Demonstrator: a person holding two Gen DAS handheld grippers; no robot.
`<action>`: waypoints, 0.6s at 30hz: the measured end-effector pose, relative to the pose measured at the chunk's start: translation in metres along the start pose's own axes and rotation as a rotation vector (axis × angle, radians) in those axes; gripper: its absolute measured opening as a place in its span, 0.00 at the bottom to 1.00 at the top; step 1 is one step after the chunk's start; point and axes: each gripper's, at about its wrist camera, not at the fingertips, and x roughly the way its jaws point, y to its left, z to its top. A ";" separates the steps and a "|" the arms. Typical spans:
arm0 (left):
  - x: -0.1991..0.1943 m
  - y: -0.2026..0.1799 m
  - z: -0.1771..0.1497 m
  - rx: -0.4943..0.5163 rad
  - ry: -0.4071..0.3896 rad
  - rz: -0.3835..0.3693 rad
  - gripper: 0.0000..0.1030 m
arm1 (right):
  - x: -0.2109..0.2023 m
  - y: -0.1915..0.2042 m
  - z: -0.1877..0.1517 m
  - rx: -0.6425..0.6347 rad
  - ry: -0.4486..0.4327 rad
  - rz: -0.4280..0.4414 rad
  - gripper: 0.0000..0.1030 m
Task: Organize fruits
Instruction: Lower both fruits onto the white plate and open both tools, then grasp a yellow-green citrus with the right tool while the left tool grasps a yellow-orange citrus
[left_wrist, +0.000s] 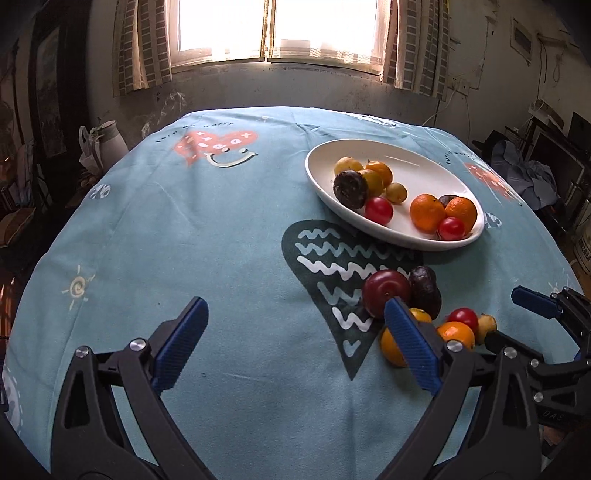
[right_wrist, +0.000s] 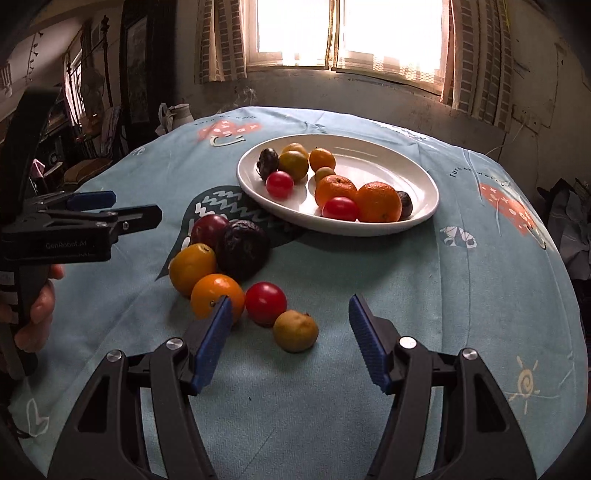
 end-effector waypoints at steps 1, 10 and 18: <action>0.000 0.003 0.000 -0.013 0.002 -0.004 0.96 | 0.001 0.001 -0.001 -0.007 0.005 -0.006 0.64; 0.002 0.007 -0.001 -0.054 0.034 -0.060 0.96 | 0.012 -0.006 -0.006 0.026 0.078 0.004 0.59; 0.001 0.006 -0.002 -0.054 0.035 -0.070 0.96 | 0.019 -0.007 -0.010 0.049 0.108 0.047 0.42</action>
